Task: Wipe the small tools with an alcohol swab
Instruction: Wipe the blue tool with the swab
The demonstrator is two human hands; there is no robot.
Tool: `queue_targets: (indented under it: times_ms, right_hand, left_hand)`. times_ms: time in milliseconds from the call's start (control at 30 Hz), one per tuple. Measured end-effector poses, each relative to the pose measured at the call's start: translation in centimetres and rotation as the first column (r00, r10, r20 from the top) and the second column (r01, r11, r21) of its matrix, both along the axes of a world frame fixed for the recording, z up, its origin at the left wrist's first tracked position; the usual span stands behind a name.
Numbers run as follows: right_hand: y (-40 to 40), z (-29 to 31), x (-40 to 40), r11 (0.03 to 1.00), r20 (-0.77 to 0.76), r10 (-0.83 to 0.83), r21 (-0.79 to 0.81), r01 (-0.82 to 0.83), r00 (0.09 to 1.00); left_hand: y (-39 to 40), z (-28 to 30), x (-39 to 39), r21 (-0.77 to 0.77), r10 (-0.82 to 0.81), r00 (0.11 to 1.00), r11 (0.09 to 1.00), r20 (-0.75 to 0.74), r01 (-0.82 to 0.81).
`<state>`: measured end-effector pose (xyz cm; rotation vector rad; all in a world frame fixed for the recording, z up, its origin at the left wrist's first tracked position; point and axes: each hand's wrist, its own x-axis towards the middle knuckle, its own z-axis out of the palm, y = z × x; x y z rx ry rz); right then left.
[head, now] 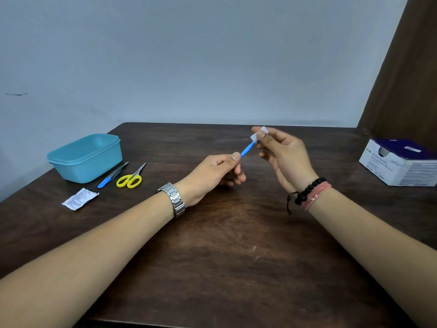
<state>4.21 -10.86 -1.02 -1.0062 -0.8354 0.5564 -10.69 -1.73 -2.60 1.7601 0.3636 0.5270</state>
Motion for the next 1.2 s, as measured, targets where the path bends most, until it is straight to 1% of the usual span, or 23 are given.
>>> queue_targets:
  times_ms: [100,200,267,333,467,533,667,767,900,967,1100,1200]
  right_hand:
    - [-0.1,-0.2,0.2,1.0,-0.008,0.007,0.002,-0.007,1.0]
    - [0.1,-0.8,-0.3,0.994,0.035,0.065,-0.085,-0.062,0.997]
    - [0.1,-0.9,-0.7,0.99,0.049,0.081,-0.116,-0.074,0.996]
    - [0.0,-0.6,-0.6,0.995,0.04,0.052,-0.091,-0.048,0.998]
    - [-0.3,0.1,0.1,1.0,-0.038,0.001,-0.001,-0.001,0.999]
    - [-0.3,-0.3,0.1,1.0,-0.038,0.018,-0.017,-0.019,0.999]
    - [0.1,-1.0,-0.7,0.991,0.015,0.064,-0.118,-0.062,0.998]
    - [0.1,-0.6,-0.8,0.996,0.017,0.027,-0.082,-0.026,0.999]
    - [-0.3,0.1,-0.1,1.0,-0.026,-0.03,-0.008,0.029,0.999]
    - [-0.3,-0.1,0.0,0.999,-0.023,-0.019,-0.031,0.018,1.0]
    - [0.0,-0.9,-0.8,0.99,0.031,0.064,-0.127,-0.059,0.997]
    - [-0.1,-0.2,-0.9,0.997,0.014,0.027,-0.069,-0.026,1.0]
  left_hand:
    - [0.0,0.0,0.0,0.009,-0.005,1.0,1.0,-0.004,0.005]
    - [0.1,0.0,-0.1,0.006,0.005,1.0,1.0,-0.005,-0.005]
    - [0.2,-0.1,-0.1,0.012,0.007,1.0,1.0,-0.007,-0.007]
    - [0.2,-0.1,0.0,0.014,0.005,1.0,1.0,-0.01,-0.005]
    - [0.2,-0.1,0.0,0.024,0.001,1.0,1.0,-0.012,-0.001]
    - [0.2,-0.1,0.0,0.032,0.002,1.0,0.999,-0.014,-0.002]
    - [0.3,-0.2,0.0,0.029,0.01,1.0,1.0,-0.008,-0.01]
    - [0.3,-0.2,0.0,0.025,0.004,1.0,1.0,-0.006,-0.004]
    - [0.3,-0.2,0.0,0.024,0.002,1.0,1.0,-0.008,-0.002]
    - [0.4,-0.2,0.0,0.025,0.002,1.0,1.0,-0.012,-0.002]
    - [0.4,-0.3,0.0,0.02,0.008,1.0,1.0,-0.004,-0.008]
    - [0.5,-0.4,0.1,0.009,-0.001,1.0,1.0,0.001,0.001]
